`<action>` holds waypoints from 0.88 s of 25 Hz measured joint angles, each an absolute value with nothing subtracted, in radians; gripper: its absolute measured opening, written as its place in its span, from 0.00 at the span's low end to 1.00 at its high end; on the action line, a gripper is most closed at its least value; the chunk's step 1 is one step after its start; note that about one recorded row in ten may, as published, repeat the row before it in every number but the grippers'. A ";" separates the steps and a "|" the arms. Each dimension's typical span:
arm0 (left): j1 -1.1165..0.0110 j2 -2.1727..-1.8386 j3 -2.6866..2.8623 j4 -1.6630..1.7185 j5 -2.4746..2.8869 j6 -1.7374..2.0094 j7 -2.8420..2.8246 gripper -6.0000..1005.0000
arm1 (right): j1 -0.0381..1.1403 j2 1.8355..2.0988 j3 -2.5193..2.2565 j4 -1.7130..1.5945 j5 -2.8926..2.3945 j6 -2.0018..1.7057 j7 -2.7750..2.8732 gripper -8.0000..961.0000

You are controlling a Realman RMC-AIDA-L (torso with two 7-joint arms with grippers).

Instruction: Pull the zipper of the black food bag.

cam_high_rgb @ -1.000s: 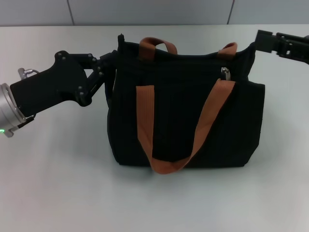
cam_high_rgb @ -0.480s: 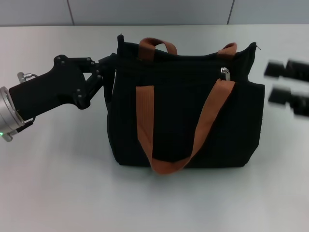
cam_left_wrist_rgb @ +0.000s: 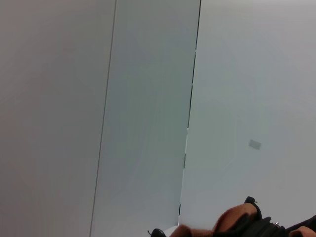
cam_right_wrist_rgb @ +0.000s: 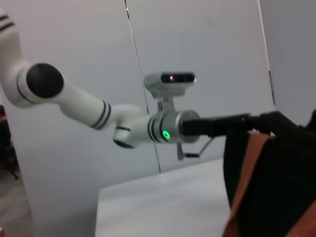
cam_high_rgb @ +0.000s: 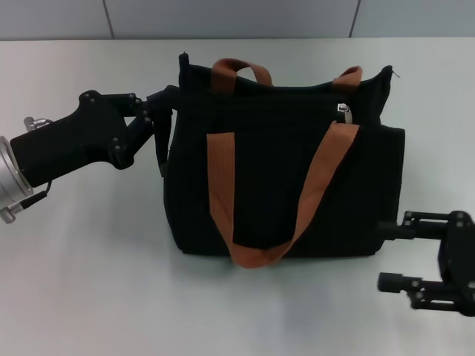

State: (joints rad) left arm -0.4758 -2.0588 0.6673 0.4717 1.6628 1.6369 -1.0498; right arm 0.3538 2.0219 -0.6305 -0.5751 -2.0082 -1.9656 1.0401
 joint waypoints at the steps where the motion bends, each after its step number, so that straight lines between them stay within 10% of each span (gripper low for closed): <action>1: -0.476 -2.059 0.667 0.472 1.663 1.637 -1.050 0.03 | 0.354 2.022 -0.631 -0.575 -2.008 -1.966 1.040 0.68; 9: -0.473 -2.037 0.667 0.475 1.716 1.653 -1.108 0.03 | 0.361 2.034 -0.639 -0.567 -2.024 -1.943 1.031 0.68; 22: -0.435 -1.978 0.618 0.488 1.734 1.898 -1.188 0.52 | 0.371 2.060 -0.640 -0.564 -2.052 -1.885 1.022 0.68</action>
